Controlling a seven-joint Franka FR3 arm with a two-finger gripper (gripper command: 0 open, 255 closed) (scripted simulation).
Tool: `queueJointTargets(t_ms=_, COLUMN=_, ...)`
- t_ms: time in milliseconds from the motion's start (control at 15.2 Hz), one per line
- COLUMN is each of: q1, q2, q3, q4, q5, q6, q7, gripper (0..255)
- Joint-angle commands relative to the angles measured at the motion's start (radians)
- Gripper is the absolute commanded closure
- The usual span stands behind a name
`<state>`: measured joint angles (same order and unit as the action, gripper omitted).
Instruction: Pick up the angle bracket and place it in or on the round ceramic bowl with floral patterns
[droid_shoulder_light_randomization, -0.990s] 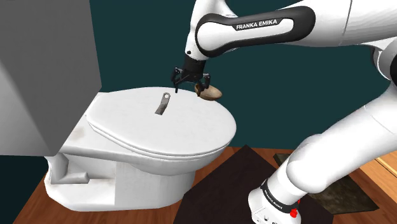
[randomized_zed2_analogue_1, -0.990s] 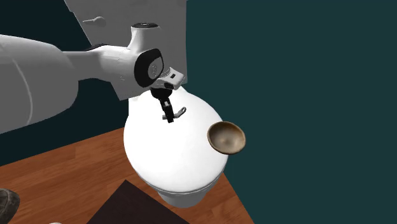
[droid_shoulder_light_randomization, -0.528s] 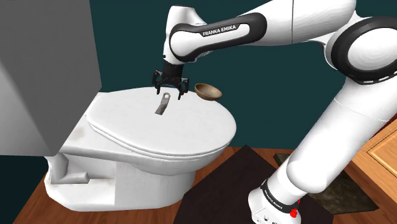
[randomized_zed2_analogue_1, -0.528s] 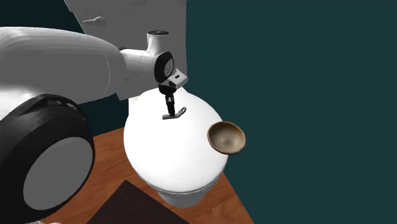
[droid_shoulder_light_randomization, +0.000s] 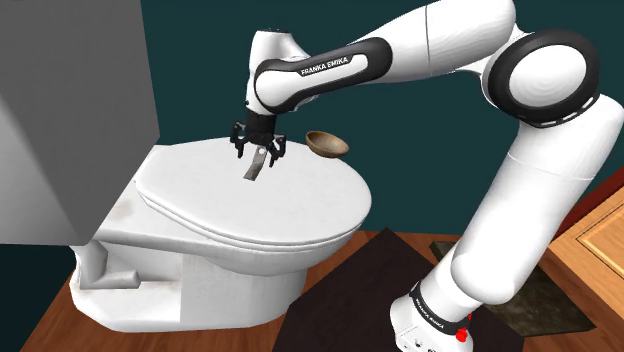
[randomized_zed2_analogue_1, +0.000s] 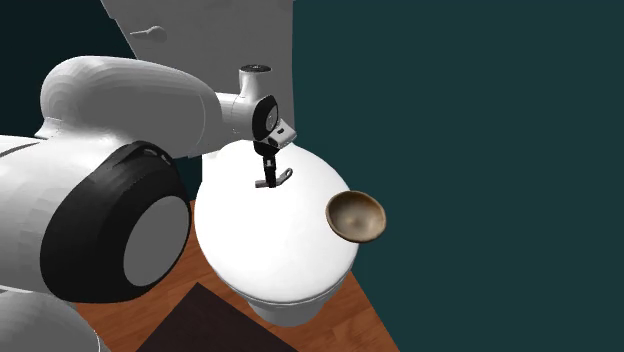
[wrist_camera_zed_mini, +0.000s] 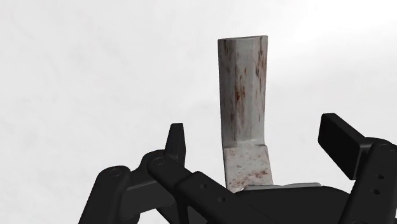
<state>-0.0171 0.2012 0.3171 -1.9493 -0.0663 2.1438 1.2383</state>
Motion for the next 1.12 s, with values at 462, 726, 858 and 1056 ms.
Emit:
queueJointTargets(t_ms=462, q1=0.001, q2=0.014, q3=-0.002, q4=-0.018, q5=-0.006, q6=0.032, q7=0.004, gripper=0)
queueJointTargets(t_ms=726, q1=0.001, q2=0.014, q3=-0.002, q4=-0.018, q5=-0.006, q6=0.032, q7=0.004, gripper=255)
queueJointTargets(t_ms=858, q1=0.001, q2=0.014, q3=-0.002, q4=-0.018, q5=-0.006, q6=0.032, q7=0.003, gripper=255)
queueJointTargets(t_ms=1056, q1=0.000, q2=0.015, q3=-0.002, q4=-0.017, q5=-0.006, q6=0.032, q7=0.003, gripper=255)
